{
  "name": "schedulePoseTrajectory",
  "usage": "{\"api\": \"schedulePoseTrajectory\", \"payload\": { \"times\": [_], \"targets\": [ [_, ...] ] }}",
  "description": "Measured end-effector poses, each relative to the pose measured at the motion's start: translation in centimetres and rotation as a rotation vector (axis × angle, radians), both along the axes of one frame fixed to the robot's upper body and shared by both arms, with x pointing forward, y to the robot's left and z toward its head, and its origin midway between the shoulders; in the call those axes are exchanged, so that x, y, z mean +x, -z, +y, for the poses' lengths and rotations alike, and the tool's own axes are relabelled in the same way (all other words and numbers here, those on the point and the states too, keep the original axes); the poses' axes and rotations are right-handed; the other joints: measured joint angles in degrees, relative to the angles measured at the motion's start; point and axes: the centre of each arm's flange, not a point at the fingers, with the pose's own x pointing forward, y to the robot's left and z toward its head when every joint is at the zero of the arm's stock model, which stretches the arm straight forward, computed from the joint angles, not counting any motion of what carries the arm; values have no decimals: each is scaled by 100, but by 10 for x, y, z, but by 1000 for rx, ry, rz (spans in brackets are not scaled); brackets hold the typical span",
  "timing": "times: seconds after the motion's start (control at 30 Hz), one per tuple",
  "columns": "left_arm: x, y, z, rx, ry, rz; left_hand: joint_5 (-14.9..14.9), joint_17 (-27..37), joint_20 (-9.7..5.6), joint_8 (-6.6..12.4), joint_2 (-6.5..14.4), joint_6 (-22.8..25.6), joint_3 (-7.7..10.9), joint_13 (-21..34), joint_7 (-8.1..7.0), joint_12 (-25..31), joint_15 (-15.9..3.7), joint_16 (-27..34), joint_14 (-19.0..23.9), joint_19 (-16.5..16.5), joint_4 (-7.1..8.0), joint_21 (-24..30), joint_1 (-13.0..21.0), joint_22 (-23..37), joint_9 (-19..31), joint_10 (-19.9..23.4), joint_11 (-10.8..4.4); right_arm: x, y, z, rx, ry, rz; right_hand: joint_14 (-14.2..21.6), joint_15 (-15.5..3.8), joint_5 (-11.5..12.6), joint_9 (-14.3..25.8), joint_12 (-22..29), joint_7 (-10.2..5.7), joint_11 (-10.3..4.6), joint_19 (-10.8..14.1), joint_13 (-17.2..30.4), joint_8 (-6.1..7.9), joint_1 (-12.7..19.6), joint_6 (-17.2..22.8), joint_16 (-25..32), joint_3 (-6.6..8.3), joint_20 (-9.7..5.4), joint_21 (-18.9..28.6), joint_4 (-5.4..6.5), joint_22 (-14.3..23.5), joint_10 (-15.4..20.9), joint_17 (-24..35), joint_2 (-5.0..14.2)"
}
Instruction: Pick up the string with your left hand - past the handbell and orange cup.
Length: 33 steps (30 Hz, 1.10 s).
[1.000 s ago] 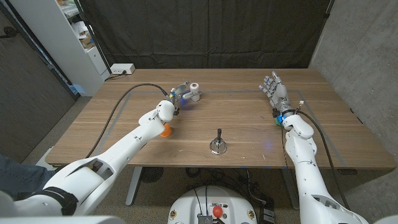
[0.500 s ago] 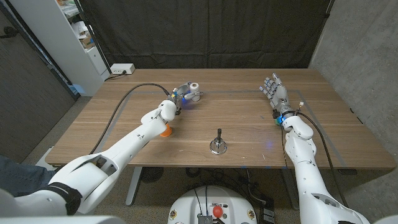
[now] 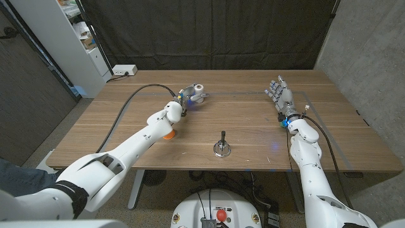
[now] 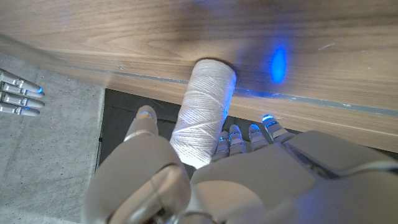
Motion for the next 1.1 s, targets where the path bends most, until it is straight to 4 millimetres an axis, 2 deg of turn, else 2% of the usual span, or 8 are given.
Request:
{"api": "schedulePoseTrajectory", "payload": {
  "times": [0.13, 0.33, 0.37, 0.57, 0.8, 0.97, 1.1],
  "targets": [
    [0, 1, -4, 5, 0, -12, 0, 0, 0, 92, 31, 248, -22, 0, -39, 71, -68, 48, 184, 0, -22, 0, 77, 0, 0, 197, -57, 2, 3, -3, 7, 2, 5, 0, 0, 0, 0, 0, -11, 0, 9, 0, 0, 0, 11, 0, 0, -9, 0, 0, 0, 0, 0, 0],
    [1, 3, -6, 1, -4, -29, 45, -14, 16, 227, 76, 878, 32, 0, -140, 244, -251, 135, 699, 22, -81, -70, 333, 0, 0, 768, -279, 2, 3, -4, 11, 0, 5, 0, 0, 23, 0, 0, -11, 0, 9, -1, 0, 0, 11, 0, 0, -9, -22, 0, 0, 0, 0, 0],
    [-2, -3, -7, -7, -12, -82, 45, -14, 2, 250, 74, 980, 33, 0, -175, 277, -285, 135, 789, 88, -81, -82, 388, 0, -1, 882, -317, 2, 3, -5, 13, 3, 5, 0, 0, 23, 0, 0, -11, 0, 9, -1, 0, 0, 11, 0, 0, -9, -22, 0, 0, 0, 0, 0],
    [-3, -2, -9, -12, -22, -112, 84, -13, -92, 337, 119, 1491, 87, -13, -345, 393, -439, 222, 1214, 343, -136, -104, 636, -1, -1, 1424, -540, 2, 3, -7, 15, 4, 6, 0, 0, 23, 0, 0, -11, 0, 8, -1, 0, 0, 11, 0, 0, -9, -42, 0, 0, 0, 0, 0],
    [-4, -1, -10, -16, -35, -129, 84, -13, -162, 360, 172, 1793, 121, -14, -422, 436, -521, 259, 1555, 582, -169, -104, 866, -1, -1, 1715, -630, 3, 3, -10, 17, 3, 7, -1, 0, 22, 0, 0, -11, 0, 8, -1, 0, 0, 11, 0, -43, -9, -63, 8, 0, 0, 0, 0],
    [-4, 1, -11, -19, -47, -135, 46, -13, 107, 360, 195, 1930, 175, -2, -456, 459, -512, 259, 1782, 967, -189, -32, 1057, 23, -1, 1899, -677, 4, 3, -10, 16, 0, 8, 31, -32, 22, 0, 0, -11, -22, 8, -1, 0, 0, 10, 0, -50, -9, -69, 1, 0, 22, 0, 0],
    [-4, 2, -12, -21, -55, -138, 14, -13, 86, 360, 226, 2034, 175, 2, -478, 459, -533, 281, 1893, 1197, -190, 27, 1177, 44, 28, 1969, -667, 5, 2, -10, 16, -2, 9, 31, -32, 22, 0, 0, -11, -22, 8, -2, -44, 0, 10, 0, -50, -8, -85, 1, 0, 21, 0, 0]
  ]
}}
